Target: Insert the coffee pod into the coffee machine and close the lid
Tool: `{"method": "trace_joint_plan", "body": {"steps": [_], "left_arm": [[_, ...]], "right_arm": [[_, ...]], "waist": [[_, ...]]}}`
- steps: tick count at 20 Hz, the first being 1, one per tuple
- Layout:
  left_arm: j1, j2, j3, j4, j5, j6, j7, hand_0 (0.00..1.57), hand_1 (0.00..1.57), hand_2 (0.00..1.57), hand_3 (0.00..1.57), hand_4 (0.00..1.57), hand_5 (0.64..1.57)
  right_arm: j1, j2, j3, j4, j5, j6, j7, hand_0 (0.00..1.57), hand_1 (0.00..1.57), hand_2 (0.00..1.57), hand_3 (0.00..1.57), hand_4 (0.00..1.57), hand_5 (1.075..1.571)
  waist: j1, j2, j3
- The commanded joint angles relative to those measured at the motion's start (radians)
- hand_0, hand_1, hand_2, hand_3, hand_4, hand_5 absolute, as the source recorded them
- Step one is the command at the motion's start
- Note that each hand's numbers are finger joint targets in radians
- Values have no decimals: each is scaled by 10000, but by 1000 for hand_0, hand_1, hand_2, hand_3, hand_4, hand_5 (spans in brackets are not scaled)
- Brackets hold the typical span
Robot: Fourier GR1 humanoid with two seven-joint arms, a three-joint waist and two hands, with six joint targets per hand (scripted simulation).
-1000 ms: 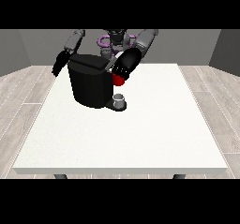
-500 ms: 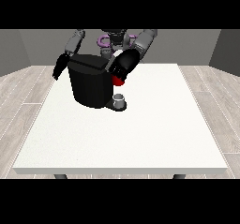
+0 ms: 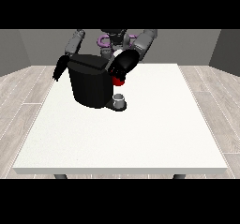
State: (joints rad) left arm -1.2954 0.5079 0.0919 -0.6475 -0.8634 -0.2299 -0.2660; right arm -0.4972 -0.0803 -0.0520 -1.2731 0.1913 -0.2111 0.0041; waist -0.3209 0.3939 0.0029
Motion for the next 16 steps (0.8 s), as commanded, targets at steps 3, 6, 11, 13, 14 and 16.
{"method": "trace_joint_plan", "body": {"steps": [3,6,11,13,14,16], "left_arm": [[-216,521,-57,185,-391,425,-464,815,815,912,662,0,1571],[54,521,-92,293,-593,730,-350,0,0,686,554,0,1571],[212,489,-10,470,-528,278,-196,0,0,565,474,0,1571],[362,644,102,483,-527,649,-510,0,0,526,441,0,1571],[70,459,-41,370,-647,591,-305,0,0,525,452,0,1571],[462,660,117,601,-539,550,-554,0,0,432,326,0,1571]], "right_arm": [[-272,109,208,-198,319,-282,111,0,0,0,0,173,1571],[-15,117,304,-337,348,-203,410,0,0,0,0,147,1571],[485,399,481,-349,410,-327,277,0,0,0,0,83,1571],[284,11,213,-626,-81,302,499,0,0,0,0,90,1571],[137,-20,257,-366,82,232,179,0,0,0,0,153,1571],[356,167,339,-598,112,89,747,0,0,0,0,144,1571]], "waist": [[-74,458,-29],[-210,270,-30],[-114,-335,-30],[-288,-206,-30],[-256,-21,-26],[-70,-309,-31]]}}
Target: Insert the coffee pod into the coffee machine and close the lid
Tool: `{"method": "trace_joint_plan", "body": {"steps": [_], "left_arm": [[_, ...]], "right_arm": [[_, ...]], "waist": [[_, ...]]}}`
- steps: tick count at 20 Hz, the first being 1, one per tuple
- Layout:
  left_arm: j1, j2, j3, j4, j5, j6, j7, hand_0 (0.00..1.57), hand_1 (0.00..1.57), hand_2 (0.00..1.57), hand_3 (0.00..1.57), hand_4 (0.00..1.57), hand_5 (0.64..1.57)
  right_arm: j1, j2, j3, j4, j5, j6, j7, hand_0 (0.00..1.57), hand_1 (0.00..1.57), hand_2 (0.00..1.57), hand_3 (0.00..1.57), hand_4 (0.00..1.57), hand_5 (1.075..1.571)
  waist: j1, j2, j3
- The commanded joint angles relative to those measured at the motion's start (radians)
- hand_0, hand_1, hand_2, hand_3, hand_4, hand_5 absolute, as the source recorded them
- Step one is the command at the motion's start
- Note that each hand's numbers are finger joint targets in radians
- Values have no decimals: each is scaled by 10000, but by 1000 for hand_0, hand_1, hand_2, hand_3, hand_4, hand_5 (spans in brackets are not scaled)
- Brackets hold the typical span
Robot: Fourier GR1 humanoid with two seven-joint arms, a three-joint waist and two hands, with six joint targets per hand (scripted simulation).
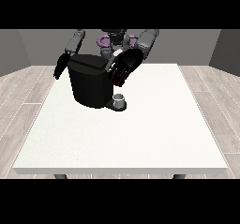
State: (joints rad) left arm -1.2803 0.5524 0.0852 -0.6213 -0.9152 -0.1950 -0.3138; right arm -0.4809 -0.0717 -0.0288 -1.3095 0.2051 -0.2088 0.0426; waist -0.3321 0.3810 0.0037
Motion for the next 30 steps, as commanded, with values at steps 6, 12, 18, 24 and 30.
{"method": "trace_joint_plan", "body": {"steps": [6,12,18,24,30], "left_arm": [[952,-1098,-131,-1,-20,-55,868,0,0,0,60,0,1571],[2179,-1465,-33,-29,433,-776,616,0,0,177,0,0,1571],[3920,-3794,2242,-210,3542,-430,-289,0,0,0,0,418,1571],[6013,-4868,3239,261,4971,-960,-653,0,0,0,0,394,1571],[7060,-5493,2685,124,5202,-983,132,0,0,0,0,442,1571]], "right_arm": [[686,59,-239,706,-175,18,42,0,0,0,0,0,1571],[2317,32,-167,818,-452,559,-599,0,0,0,0,0,1571],[3041,94,-739,1283,-675,119,-1104,0,0,0,0,0,1571],[3040,224,-651,555,-1196,669,-650,0,0,0,0,0,1571],[2922,-130,-343,251,-1248,1402,-382,0,0,0,0,62,1571]], "waist": [[911,-1567,-34],[1324,-3108,-36],[2995,-4387,-57],[3894,-6100,-52],[4556,-7371,-33]]}}
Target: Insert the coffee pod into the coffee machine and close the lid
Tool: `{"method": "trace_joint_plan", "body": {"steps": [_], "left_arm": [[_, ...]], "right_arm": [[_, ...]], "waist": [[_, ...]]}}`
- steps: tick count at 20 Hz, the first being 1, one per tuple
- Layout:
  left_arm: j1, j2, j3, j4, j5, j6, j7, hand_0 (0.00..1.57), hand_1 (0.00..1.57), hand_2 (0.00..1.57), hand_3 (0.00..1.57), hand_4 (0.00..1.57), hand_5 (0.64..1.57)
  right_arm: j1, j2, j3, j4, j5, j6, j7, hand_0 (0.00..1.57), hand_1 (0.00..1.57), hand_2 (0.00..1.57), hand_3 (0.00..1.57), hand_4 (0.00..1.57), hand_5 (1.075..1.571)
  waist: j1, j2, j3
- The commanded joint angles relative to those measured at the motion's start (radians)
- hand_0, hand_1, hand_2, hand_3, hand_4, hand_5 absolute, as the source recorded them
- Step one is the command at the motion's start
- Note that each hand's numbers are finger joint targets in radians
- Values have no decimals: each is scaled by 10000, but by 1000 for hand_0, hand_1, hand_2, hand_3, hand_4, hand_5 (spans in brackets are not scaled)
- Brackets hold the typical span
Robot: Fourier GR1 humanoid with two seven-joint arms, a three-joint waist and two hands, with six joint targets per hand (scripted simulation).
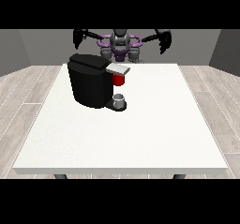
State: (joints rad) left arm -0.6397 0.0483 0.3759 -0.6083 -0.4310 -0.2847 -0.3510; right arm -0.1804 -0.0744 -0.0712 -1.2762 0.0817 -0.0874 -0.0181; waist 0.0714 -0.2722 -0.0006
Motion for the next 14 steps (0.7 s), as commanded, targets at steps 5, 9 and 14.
{"method": "trace_joint_plan", "body": {"steps": [5,9,14], "left_arm": [[1539,-474,-815,-777,770,-76,205,0,0,0,0,404,1571],[1320,-479,-756,-2065,1401,-602,861,0,0,0,0,429,1571],[1989,-295,-1305,-3028,1862,-558,1013,0,0,0,0,396,1571]], "right_arm": [[-595,-1001,62,-171,99,971,204,0,0,0,0,239,1571],[-1466,-1222,-886,368,-418,696,481,0,0,0,0,0,1571],[-2388,-1250,-898,602,-737,931,1534,0,0,0,0,0,1571]], "waist": [[757,-514,9],[1396,198,11],[1287,624,7]]}}
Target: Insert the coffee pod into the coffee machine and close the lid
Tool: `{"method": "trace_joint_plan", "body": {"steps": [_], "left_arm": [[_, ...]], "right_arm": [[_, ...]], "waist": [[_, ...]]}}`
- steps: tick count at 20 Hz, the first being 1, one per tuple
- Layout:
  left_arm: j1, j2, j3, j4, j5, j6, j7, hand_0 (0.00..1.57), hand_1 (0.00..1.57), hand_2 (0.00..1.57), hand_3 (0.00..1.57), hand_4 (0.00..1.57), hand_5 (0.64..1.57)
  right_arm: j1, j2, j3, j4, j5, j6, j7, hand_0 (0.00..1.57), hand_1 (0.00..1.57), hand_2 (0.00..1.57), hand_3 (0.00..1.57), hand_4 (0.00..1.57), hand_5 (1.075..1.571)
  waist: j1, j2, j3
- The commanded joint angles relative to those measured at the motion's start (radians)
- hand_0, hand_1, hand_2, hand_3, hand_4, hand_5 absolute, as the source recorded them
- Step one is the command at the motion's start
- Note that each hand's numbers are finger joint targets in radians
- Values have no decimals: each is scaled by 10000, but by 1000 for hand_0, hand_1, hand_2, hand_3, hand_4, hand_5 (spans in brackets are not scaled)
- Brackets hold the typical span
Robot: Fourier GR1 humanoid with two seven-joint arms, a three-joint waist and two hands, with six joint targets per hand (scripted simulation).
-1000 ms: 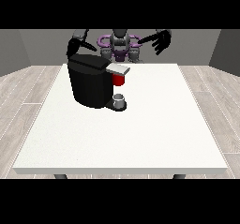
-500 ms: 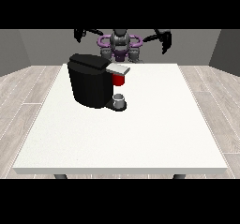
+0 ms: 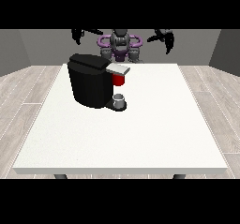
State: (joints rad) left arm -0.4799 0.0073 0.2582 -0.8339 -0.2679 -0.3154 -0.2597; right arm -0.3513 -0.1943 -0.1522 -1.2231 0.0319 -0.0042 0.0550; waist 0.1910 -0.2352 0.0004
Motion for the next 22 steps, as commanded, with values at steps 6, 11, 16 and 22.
{"method": "trace_joint_plan", "body": {"steps": [6,11,16,22], "left_arm": [[588,-67,-1203,-1909,1057,879,707,0,0,0,0,356,1571],[1490,-41,-1319,-3453,1055,394,1416,0,0,0,0,323,1571],[1739,402,-1164,-4229,1338,352,1231,0,0,0,0,371,1571],[1817,447,-1230,-5232,1756,277,1705,0,0,0,0,377,1571]], "right_arm": [[-1501,-140,-831,1109,-1210,433,634,0,0,0,0,97,1571],[-1706,38,-459,1313,-903,114,911,0,0,0,0,56,1571],[-2538,-369,-562,1613,-1153,590,943,0,0,0,0,0,1571],[-3184,-80,-257,2232,-725,237,194,0,0,0,0,0,1571]], "waist": [[169,996,0],[155,1158,-1],[-48,1865,-3],[182,2534,-2]]}}
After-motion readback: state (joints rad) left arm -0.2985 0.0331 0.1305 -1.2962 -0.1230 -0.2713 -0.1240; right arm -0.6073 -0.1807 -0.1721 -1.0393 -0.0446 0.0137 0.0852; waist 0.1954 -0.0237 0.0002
